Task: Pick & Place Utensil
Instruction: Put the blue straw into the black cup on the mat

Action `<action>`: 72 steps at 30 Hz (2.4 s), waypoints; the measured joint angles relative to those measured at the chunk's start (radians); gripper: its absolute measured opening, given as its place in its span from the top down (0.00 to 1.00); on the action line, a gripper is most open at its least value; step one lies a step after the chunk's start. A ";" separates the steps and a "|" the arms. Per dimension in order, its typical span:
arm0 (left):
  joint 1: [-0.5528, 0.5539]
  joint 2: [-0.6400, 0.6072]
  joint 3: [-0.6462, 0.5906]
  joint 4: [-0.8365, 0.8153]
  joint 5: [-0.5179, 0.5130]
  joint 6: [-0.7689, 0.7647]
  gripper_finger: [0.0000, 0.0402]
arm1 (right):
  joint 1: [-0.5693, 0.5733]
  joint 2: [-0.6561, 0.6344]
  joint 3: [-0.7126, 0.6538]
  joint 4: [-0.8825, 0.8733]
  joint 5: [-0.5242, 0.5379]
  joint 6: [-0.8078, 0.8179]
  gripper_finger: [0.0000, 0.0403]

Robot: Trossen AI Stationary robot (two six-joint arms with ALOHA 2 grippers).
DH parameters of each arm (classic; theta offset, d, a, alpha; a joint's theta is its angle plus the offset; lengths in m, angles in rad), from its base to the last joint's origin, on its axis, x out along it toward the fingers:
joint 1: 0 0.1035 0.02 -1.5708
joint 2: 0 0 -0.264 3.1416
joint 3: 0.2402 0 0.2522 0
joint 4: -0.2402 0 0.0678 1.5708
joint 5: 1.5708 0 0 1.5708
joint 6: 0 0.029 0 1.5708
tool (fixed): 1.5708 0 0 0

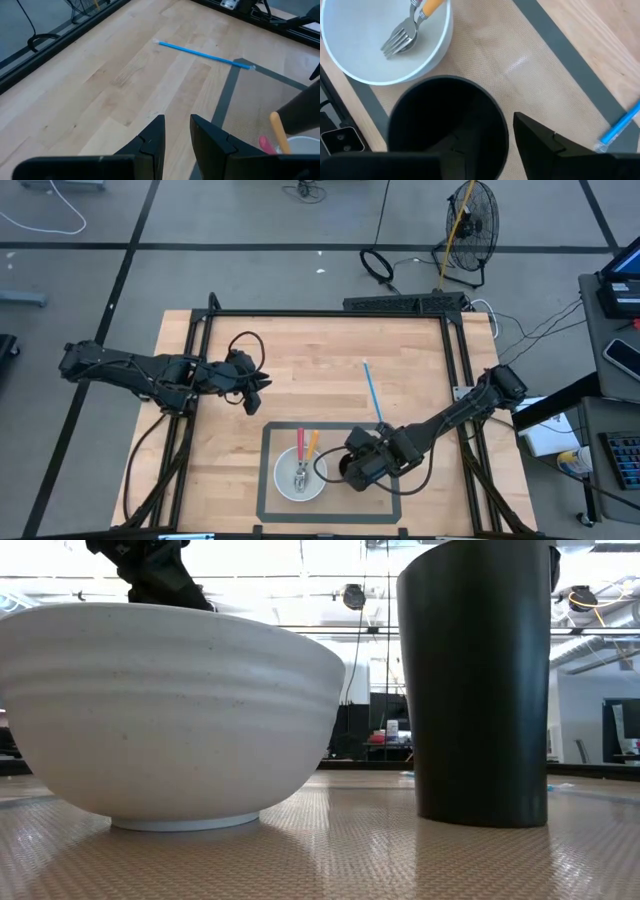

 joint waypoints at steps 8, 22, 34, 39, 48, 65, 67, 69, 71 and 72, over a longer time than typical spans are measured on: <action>0.000 0.000 0.000 0.000 0.000 0.007 0.77 | 0.000 -0.024 0.000 -0.007 0.000 0.004 0.71; 0.000 0.000 0.000 0.002 0.000 0.007 0.77 | 0.000 -0.172 0.000 0.007 0.071 -0.024 0.71; 0.000 0.000 0.000 0.114 0.016 -0.049 0.77 | -0.143 -0.337 -0.001 -0.206 0.260 -0.057 0.71; -0.001 0.000 0.000 0.183 0.019 -0.050 0.77 | -0.272 -0.338 -0.001 -0.215 0.239 -0.226 0.72; -0.001 0.000 0.000 0.195 0.010 -0.118 0.77 | -0.527 -0.340 -0.022 -0.224 0.104 -0.419 0.67; 0.004 0.000 0.000 0.200 -0.083 -0.101 0.77 | -0.810 -0.338 -0.522 0.263 -0.235 -0.371 0.51; 0.010 0.000 0.000 0.200 -0.099 -0.098 0.77 | -0.821 -0.338 -0.553 0.318 -0.241 -0.356 0.52; 0.019 0.000 0.000 0.200 -0.117 -0.098 0.77 | -0.830 -0.338 -0.577 0.361 -0.243 -0.346 0.53; 0.030 0.000 0.000 0.200 -0.122 -0.093 0.77 | -0.838 -0.338 -0.593 0.386 -0.233 -0.344 0.54; 0.036 0.000 0.000 0.200 -0.122 -0.093 0.77 | -0.842 -0.337 -0.598 0.393 -0.231 -0.345 0.54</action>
